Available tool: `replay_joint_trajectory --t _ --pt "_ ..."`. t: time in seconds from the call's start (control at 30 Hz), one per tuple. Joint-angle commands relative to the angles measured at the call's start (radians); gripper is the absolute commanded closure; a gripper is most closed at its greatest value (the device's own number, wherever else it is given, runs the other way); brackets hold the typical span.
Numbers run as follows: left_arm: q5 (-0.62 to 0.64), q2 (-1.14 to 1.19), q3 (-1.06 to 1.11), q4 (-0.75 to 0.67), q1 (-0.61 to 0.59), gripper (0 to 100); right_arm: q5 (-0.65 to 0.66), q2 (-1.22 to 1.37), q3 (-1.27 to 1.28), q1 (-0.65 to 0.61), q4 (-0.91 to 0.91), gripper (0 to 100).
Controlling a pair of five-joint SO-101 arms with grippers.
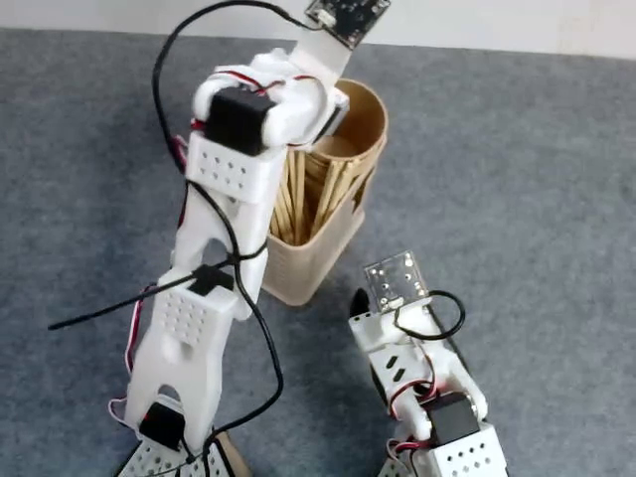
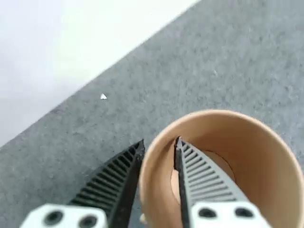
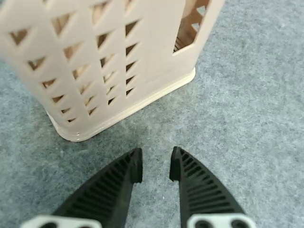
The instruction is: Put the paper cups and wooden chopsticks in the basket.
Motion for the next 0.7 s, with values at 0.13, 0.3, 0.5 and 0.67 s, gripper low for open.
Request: replay_joint_trajectory --t 0.13,0.3,0.5,0.67 --pt "0.006 -0.124 -0.036 0.006 -0.045 86 -0.008 -0.013 0.137 0.012 0.002 88.9" --pt "0.008 -0.124 -0.036 0.008 -0.076 87 -0.008 -0.013 0.137 0.012 0.002 88.9" --pt "0.008 -0.008 -0.042 0.008 -0.131 86 -0.008 -0.013 0.137 0.015 0.002 88.9" --pt "0.008 0.047 -0.036 0.008 -0.124 86 -0.008 -0.013 0.137 0.015 0.002 88.9"
